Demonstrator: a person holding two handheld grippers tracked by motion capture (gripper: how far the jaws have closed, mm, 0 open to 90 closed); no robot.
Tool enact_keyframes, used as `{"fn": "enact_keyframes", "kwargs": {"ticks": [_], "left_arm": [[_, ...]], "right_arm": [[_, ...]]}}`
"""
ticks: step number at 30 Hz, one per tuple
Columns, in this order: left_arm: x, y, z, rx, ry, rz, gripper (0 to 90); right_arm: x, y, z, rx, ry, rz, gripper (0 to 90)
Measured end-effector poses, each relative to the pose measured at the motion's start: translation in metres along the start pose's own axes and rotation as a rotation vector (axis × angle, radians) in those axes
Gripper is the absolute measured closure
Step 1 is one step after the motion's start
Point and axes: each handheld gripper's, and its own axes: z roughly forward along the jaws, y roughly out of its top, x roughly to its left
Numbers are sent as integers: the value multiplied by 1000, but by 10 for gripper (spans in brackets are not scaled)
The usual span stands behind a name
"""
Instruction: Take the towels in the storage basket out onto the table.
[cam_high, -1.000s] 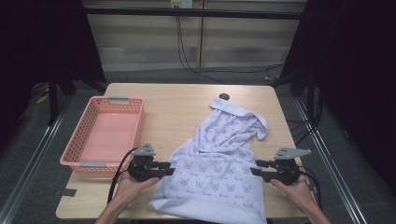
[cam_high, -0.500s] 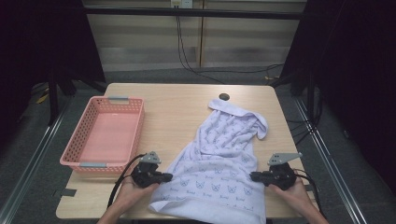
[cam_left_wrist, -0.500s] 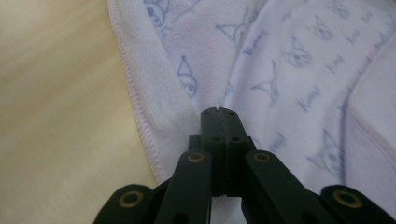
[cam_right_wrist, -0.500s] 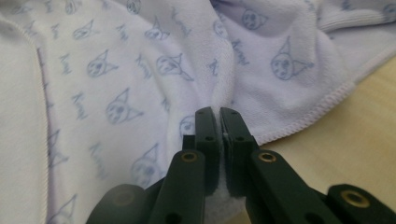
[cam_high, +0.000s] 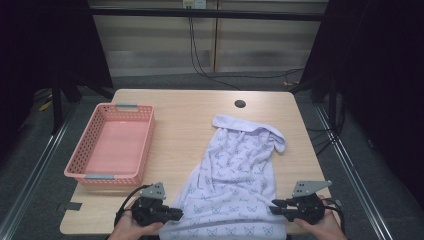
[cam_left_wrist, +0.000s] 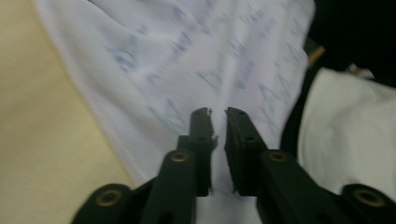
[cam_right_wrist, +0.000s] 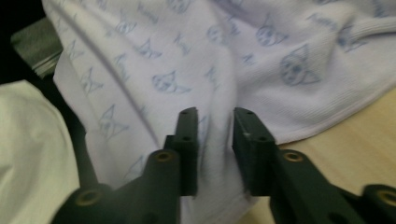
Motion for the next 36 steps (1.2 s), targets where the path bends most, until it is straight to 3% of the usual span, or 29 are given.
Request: {"fn": "enact_keyframes", "kwargs": {"ticks": [6, 10, 12, 14, 15, 17, 20, 27, 30, 33, 36], "left_arm": [[33, 36, 21, -66, 71, -32, 714], [54, 57, 40, -85, 113, -45, 680], [61, 65, 51, -83, 129, -41, 659], [60, 68, 61, -37, 146, -21, 689], [57, 68, 66, 4, 177, 12, 759], [54, 63, 66, 13, 176, 53, 846], [48, 52, 55, 29, 179, 54, 877], [24, 12, 20, 56, 159, 30, 880], [15, -3, 7, 61, 143, -7, 879], [14, -10, 1, 55, 111, -18, 856], [25, 2, 0, -21, 144, -45, 728]], "right_arm": [[-28, 17, 5, -81, -51, 55, 594], [-47, 29, 18, -79, -91, 66, 562], [-56, 34, 24, -77, -103, 70, 554], [-63, 38, 31, -72, -108, 76, 543], [-64, 39, 34, -65, -113, 76, 543], [-65, 39, 39, -48, -117, 70, 540], [-63, 38, 43, -29, -117, 53, 540], [-56, 39, 53, 2, -106, 21, 526], [-52, 39, 59, 22, -114, 4, 518], [-49, 38, 61, 23, -144, -23, 546], [-47, 37, 60, 31, -174, -25, 664]]}}
